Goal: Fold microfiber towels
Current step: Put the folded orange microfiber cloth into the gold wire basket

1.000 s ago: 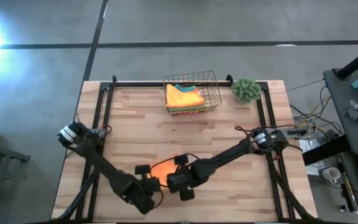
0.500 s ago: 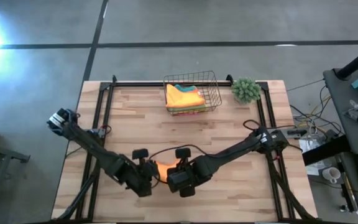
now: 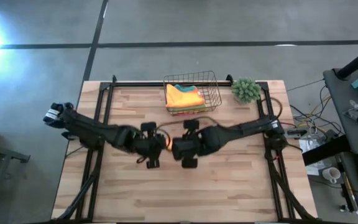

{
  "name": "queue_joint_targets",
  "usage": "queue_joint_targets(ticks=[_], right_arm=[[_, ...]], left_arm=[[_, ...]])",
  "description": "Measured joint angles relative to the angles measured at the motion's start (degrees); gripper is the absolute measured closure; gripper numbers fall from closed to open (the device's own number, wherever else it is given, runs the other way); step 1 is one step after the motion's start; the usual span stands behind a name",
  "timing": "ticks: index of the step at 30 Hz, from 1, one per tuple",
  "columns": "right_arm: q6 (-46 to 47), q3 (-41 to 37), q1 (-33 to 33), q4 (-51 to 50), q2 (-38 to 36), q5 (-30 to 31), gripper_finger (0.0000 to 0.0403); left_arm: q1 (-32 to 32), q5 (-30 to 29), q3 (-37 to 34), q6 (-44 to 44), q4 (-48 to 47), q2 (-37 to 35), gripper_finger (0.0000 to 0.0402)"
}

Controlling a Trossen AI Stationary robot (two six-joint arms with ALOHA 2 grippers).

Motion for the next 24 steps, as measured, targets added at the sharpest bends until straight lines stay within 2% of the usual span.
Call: queue_joint_targets(ticks=[10,19,24], right_arm=[[-1.93,-6.24,-8.99,2.24,-7.88,1.94,0.0394],[-9.1,-6.8,-17.13,4.95,-11.48,4.47,0.0394],[-15.2,-6.96,-23.74,5.13,-13.33,4.5,0.0394]], left_arm=[[14.35,-4.72,2.33,20.2,5.17,-5.07,0.04],[24.84,-4.74,7.74,32.84,7.61,-3.17,0.04],[29.69,-4.78,8.44,37.92,14.74,-0.71,0.04]])
